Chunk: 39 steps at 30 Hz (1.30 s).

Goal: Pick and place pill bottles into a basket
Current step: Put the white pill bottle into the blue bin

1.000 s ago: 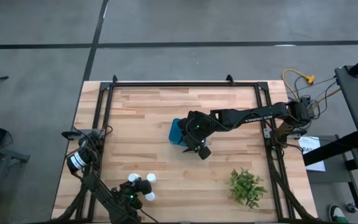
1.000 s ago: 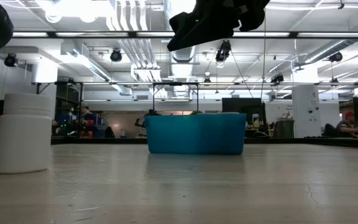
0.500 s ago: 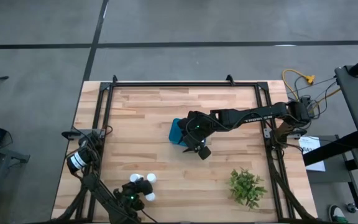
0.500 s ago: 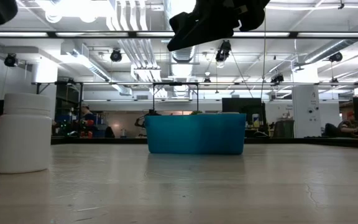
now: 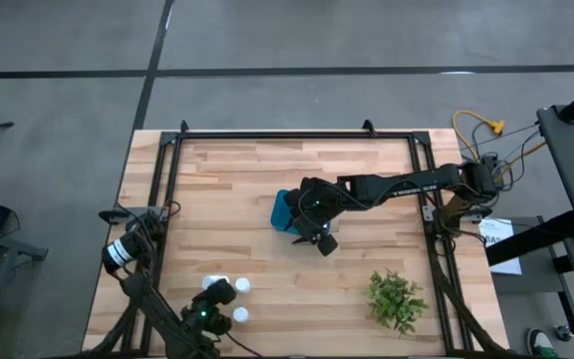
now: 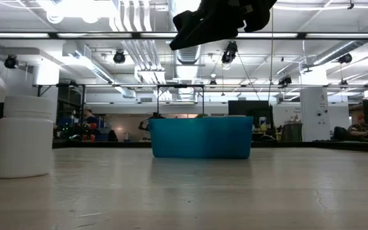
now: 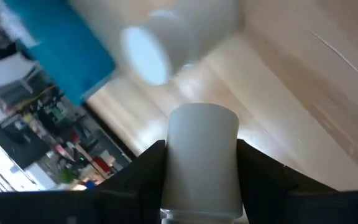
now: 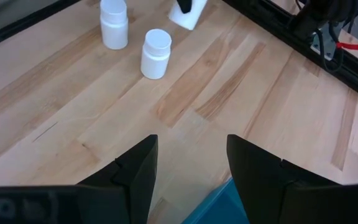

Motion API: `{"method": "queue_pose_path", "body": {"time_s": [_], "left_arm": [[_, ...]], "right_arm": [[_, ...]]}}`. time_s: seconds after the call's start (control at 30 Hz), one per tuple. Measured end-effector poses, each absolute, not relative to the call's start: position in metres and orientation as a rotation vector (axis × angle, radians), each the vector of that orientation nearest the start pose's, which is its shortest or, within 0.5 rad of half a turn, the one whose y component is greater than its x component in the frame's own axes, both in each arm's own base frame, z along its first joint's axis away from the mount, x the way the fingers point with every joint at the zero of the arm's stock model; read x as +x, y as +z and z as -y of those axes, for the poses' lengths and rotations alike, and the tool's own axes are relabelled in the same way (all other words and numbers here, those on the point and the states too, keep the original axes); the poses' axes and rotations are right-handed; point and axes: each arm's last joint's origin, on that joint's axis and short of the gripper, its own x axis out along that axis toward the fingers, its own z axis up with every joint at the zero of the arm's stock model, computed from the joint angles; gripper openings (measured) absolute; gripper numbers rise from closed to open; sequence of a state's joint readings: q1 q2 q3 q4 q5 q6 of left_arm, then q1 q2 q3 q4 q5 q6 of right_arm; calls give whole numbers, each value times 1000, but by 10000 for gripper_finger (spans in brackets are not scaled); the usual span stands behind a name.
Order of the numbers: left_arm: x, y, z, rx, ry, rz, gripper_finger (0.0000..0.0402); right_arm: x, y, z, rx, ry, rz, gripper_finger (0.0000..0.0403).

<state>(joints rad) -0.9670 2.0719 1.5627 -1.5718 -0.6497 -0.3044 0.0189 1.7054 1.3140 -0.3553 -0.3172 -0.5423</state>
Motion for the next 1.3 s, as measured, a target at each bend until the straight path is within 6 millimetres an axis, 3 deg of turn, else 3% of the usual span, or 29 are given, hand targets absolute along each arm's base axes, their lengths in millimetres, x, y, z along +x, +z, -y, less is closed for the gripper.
{"method": "queue_pose_path", "body": {"time_s": [0.5, 0.9, 1.1, 1.3], "left_arm": [[194, 278, 244, 839, 284, -974, 146], [173, 347, 203, 468, 517, -407, 145], [163, 366, 186, 371, 590, -136, 145], [162, 370, 162, 249, 653, -84, 145]], "right_arm": [[375, 263, -16, -402, 510, -632, 183], [375, 263, -17, -420, 518, -627, 183], [375, 263, -19, -424, 519, -626, 183], [375, 263, -26, -498, 449, -637, 183]]}}
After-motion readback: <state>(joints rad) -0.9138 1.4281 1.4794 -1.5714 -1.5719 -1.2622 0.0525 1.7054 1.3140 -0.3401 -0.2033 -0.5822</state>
